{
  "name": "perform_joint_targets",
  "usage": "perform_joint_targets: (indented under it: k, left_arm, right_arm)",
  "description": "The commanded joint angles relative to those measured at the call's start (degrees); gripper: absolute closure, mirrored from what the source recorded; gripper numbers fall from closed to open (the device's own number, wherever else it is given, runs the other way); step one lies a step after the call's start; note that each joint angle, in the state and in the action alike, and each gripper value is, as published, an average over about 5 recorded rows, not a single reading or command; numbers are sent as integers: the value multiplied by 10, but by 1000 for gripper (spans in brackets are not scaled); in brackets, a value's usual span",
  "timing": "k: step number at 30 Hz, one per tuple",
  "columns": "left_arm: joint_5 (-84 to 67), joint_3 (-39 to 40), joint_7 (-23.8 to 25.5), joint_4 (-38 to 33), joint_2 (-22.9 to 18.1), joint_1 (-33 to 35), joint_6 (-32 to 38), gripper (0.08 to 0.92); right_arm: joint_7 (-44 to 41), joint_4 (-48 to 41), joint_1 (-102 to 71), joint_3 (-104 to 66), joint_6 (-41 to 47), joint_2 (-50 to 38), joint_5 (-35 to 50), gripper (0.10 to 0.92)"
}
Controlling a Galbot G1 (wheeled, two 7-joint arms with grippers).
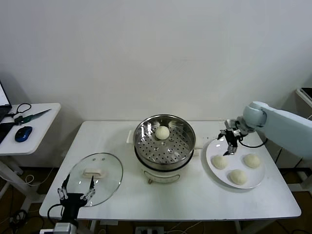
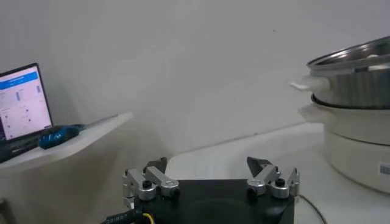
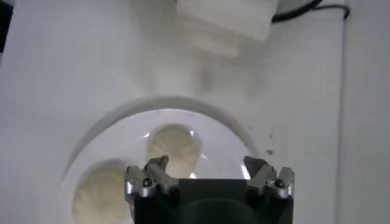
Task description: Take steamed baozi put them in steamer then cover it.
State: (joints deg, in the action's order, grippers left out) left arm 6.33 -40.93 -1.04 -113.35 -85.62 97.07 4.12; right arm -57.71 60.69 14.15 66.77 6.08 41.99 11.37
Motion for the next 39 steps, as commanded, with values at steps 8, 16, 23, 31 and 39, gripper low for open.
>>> perform_joint_targets:
  k: [8,16,23,31,39]
  left_arm:
    - [8,3,-4,3,-7,9,2,177]
    - [9,5,-5,4,-9,11,4,177]
    - [10,8,-5,6,-11,17,6,177]
    - [11,10,-6,7,-12,20,9,177]
    - [11,10,-6,6,-10,21,10,177]
  right_arm:
    - [-3,-66,-107,-84,13,24,-26,203]
    - [-7,-77,-109,-87,12,39,-26,203]
    - [-5,-86,-109,-91,7,47,-26,217]
    - [-7,-93,-98,-90,4,52,-22,288]
    - [-4,-65,-44,-57,9,29,19,320]
